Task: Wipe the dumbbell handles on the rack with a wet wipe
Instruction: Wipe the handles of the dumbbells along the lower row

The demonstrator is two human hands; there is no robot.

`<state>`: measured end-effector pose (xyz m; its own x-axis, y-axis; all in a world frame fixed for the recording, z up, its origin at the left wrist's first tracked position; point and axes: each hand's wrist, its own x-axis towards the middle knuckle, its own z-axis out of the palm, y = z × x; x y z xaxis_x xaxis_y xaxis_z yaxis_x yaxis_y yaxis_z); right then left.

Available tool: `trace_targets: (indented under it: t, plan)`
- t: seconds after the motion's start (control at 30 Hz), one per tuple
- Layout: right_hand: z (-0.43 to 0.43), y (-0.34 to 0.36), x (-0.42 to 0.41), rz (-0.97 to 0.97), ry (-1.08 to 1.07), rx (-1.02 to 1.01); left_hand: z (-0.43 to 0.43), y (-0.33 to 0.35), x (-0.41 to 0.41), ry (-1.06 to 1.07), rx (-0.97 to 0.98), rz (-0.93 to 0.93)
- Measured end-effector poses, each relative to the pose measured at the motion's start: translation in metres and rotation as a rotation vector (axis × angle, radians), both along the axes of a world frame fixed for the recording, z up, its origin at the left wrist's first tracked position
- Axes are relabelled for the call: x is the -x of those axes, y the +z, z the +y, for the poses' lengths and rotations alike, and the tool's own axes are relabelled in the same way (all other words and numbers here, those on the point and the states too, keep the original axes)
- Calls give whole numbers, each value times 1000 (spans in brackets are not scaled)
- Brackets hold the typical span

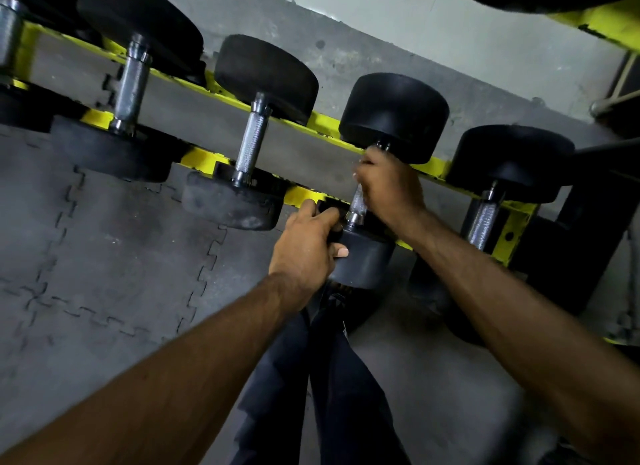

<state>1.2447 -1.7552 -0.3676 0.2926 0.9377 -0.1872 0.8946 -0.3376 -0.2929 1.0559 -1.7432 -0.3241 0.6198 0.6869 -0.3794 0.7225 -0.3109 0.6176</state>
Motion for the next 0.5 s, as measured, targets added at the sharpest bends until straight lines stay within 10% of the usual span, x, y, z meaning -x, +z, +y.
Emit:
trace_targets:
  t: [0.13, 0.33, 0.5]
  plan:
    - [14, 25, 19, -170, 553, 420, -2, -1, 2, 13, 3, -21]
    - [48, 35, 10, -303, 380, 405, -3, -2, 3, 31, 1, -30]
    - [17, 24, 7, 4, 506, 339, -5, -3, 4, 35, 1, -28]
